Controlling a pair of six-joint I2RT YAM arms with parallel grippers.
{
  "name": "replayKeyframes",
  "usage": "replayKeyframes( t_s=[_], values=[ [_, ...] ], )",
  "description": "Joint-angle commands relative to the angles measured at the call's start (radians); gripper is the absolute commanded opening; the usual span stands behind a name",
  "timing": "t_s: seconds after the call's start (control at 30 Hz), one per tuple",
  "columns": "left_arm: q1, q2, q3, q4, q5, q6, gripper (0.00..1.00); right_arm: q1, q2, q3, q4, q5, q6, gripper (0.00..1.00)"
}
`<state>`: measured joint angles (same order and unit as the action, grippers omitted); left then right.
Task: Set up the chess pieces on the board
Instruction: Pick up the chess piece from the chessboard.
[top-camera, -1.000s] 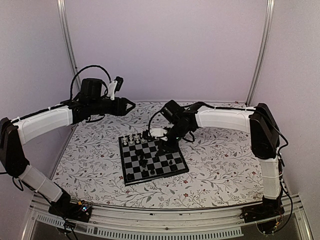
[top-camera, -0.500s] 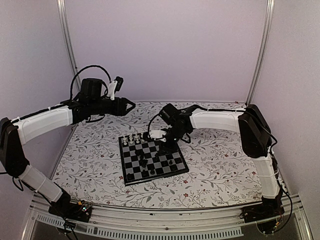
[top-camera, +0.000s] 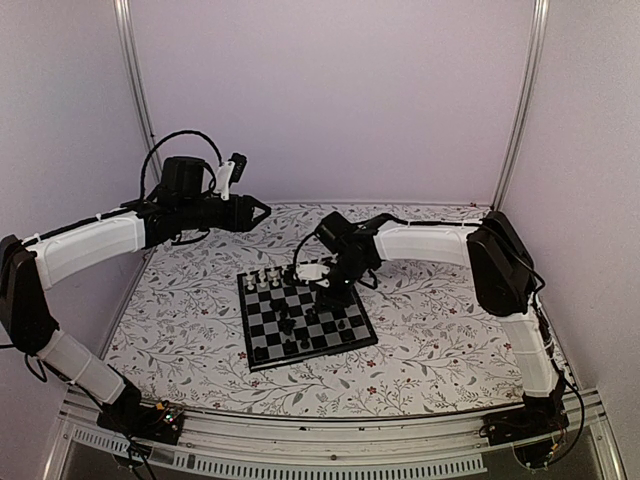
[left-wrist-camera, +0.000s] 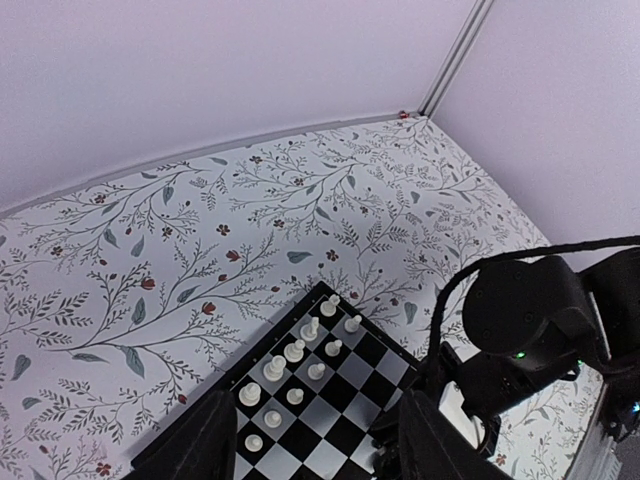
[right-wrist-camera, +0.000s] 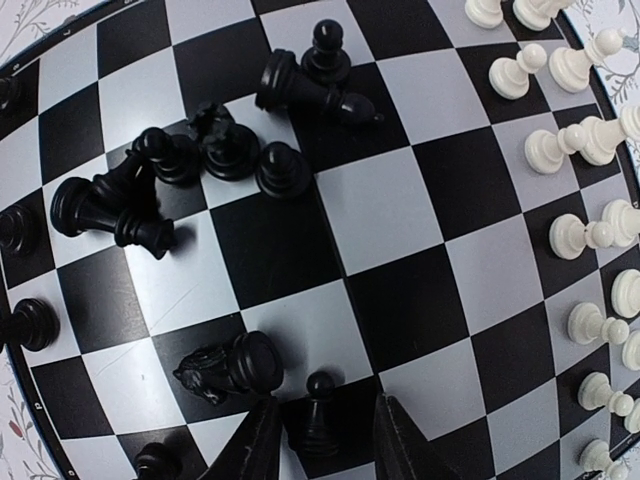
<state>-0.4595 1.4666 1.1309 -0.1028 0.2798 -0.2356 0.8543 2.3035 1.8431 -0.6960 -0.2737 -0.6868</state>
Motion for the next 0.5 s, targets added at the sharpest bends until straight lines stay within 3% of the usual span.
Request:
replayKeyframes(
  t_s=[0.0, 0.47],
  values=[
    [0.014, 0.011, 0.020, 0.002, 0.006, 0.002, 0.57, -0.008, 0.018, 0.022, -0.023, -0.002, -0.003, 0.32],
    [0.014, 0.024, 0.020, 0.001, 0.006, 0.000, 0.57, -0.026, -0.056, -0.032, -0.014, -0.032, 0.032, 0.13]
  ],
)
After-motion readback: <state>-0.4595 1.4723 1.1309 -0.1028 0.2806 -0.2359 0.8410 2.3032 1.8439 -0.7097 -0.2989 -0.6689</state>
